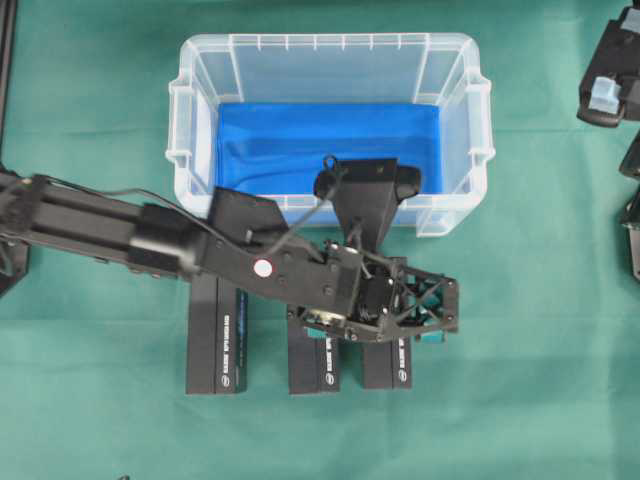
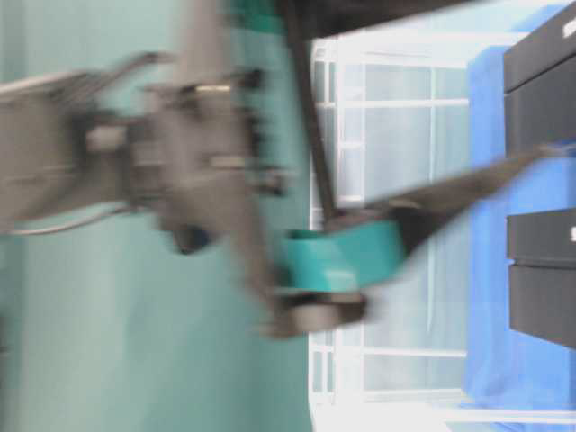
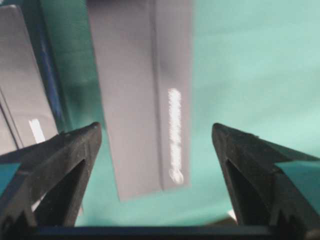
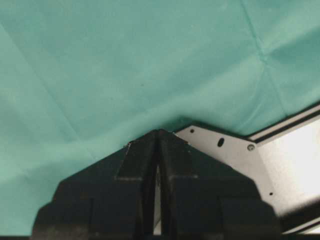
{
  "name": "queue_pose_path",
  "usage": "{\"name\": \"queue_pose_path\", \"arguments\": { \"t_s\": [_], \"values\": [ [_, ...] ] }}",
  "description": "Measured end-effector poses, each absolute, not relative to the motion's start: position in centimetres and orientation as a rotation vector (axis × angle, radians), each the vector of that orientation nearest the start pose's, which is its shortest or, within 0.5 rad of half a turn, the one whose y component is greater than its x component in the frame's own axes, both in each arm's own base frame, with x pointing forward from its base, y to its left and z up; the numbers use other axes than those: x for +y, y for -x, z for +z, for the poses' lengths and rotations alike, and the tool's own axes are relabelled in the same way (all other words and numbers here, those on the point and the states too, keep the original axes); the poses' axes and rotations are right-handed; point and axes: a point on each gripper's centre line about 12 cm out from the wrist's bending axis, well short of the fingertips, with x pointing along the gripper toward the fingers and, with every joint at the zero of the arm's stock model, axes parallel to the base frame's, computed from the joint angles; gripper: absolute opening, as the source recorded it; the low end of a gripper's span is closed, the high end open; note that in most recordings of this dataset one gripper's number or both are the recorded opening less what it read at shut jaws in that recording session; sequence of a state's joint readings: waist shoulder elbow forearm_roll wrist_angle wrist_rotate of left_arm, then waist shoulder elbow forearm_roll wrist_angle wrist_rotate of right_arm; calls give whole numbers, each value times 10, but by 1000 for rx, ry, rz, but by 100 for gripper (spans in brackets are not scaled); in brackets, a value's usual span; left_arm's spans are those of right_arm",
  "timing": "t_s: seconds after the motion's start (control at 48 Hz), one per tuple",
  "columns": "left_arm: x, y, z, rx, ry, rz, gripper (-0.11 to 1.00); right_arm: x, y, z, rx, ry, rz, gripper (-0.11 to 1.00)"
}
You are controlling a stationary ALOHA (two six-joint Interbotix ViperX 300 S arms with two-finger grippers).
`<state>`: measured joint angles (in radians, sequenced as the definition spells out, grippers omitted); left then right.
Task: Take the box out of the case with the left arm.
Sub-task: 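Carry the box forward and lower it onto the table right of the others, then open the left gripper and withdraw it to the left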
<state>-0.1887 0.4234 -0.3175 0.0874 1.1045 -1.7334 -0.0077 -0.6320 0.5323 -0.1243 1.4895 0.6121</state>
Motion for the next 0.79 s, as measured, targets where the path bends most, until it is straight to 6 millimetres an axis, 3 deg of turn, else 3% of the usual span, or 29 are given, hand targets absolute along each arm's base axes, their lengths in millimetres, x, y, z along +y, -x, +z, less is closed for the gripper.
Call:
{"name": "queue_pose_path", "arguments": {
  "t_s": [0.459,0.792],
  "values": [
    [-79,-510,311,939,1268,872,90,-16,-190,319,1305,-421,-524,0],
    [-78,-506,319,962,1242,883,90,-16,-190,319,1305,-421,-524,0]
  ]
}}
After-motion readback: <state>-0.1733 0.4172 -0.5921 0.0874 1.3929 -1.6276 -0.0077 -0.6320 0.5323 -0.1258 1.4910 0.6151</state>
